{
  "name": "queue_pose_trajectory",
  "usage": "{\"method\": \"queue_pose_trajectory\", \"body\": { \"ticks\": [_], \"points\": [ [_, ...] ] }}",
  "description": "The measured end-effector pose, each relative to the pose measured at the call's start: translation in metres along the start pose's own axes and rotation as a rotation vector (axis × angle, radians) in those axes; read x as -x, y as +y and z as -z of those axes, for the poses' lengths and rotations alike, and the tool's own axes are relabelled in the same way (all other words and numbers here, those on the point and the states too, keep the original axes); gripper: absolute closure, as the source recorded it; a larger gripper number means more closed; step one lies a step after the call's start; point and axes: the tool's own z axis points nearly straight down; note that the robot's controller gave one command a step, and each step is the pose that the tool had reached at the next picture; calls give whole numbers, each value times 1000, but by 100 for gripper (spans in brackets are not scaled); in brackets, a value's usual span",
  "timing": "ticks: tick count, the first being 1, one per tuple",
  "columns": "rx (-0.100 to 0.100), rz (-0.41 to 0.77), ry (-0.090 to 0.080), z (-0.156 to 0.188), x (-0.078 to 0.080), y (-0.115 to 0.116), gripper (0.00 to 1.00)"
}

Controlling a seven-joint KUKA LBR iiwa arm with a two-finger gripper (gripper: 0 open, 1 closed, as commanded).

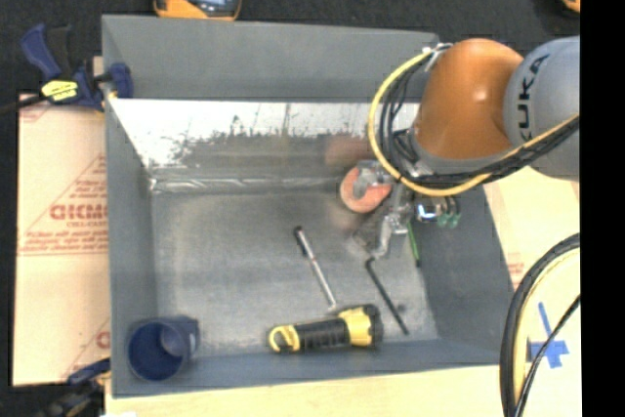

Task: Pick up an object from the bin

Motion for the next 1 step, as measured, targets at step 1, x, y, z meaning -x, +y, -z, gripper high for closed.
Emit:
{"method": "queue_pose_trajectory", "body": {
  "ticks": [1],
  "points": [
    [0,73,-4,-11,9,-16,0]
  ]
}}
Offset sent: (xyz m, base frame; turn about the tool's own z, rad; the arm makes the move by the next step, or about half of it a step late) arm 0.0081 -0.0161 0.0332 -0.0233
